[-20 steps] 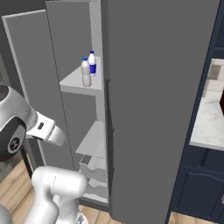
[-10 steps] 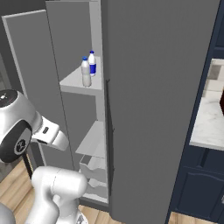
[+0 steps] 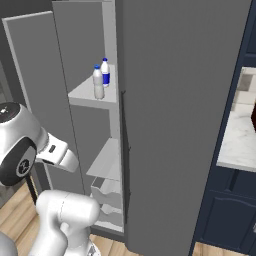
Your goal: Take the bottled waters from the counter and place them in the freezer to freeze. Close the freezer door after placing the bottles.
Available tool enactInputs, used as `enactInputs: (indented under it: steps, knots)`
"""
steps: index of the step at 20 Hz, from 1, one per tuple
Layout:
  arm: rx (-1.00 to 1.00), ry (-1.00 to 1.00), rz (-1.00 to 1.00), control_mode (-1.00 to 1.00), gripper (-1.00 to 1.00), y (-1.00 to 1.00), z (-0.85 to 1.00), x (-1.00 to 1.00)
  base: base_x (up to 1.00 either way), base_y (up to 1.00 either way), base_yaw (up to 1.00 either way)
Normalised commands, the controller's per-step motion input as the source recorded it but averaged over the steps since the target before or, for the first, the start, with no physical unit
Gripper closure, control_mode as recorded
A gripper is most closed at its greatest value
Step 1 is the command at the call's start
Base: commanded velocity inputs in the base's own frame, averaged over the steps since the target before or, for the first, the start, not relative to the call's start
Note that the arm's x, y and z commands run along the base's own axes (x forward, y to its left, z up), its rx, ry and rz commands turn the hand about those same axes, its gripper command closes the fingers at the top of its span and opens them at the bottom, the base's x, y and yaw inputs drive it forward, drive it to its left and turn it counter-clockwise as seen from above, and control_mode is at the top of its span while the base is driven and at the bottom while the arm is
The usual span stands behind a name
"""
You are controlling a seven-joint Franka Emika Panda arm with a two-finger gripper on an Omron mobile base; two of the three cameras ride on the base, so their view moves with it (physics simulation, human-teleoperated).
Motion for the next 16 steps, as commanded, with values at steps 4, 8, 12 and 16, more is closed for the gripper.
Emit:
enactInputs:
  steps: [4,8,12,16]
  knots:
    - [0.0,0.0,0.0,1.0,-1.0,0.0,0.0,0.0,-0.26,0.0,-0.01]
    - [0.0,0.0,0.0,1.0,-1.0,0.0,0.0,0.0,-0.45,0.0,-0.04]
    - [0.0,0.0,0.0,1.0,-1.0,0.0,0.0,0.0,-0.77,0.01,-0.13]
    - [0.0,0.0,0.0,1.0,-1.0,0.0,0.0,0.0,-0.64,0.08,-0.12]
